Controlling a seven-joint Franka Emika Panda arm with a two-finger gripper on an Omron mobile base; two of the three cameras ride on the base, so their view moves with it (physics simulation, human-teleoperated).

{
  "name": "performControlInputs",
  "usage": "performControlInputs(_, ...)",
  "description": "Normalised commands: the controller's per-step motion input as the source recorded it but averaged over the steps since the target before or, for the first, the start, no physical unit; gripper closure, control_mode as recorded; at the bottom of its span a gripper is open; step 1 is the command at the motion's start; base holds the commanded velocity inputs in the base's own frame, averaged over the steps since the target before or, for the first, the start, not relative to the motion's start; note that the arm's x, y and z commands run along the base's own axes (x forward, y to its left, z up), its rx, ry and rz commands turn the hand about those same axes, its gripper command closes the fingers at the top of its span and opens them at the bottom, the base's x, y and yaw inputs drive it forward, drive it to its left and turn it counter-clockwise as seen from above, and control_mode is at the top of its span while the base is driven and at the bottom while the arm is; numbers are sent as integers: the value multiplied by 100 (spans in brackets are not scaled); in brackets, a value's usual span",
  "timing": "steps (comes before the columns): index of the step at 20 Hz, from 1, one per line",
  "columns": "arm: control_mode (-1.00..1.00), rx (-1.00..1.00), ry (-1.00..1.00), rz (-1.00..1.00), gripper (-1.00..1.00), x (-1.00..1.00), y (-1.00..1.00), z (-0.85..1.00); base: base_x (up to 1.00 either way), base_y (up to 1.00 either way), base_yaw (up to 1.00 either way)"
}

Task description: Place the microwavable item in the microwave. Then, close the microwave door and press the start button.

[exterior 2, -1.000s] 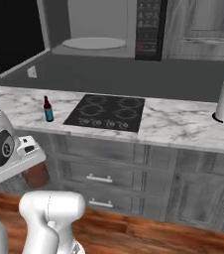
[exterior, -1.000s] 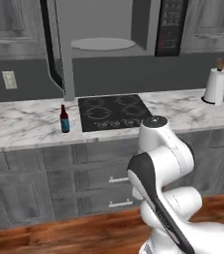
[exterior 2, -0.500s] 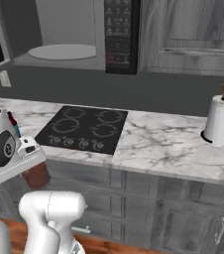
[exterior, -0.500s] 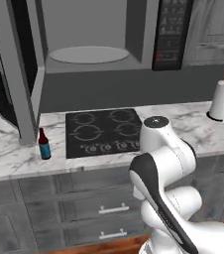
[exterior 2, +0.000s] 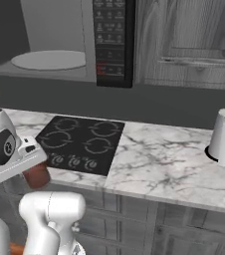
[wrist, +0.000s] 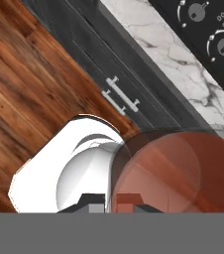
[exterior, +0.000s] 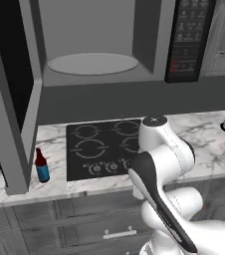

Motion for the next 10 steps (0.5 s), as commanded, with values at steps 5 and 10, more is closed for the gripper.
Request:
performControlInputs(5, 100, 0, 0, 0, 100, 0, 0, 0, 37, 26, -1)
performControlInputs(10, 100, 0, 0, 0, 100, 0, 0, 0, 29, 25, -2)
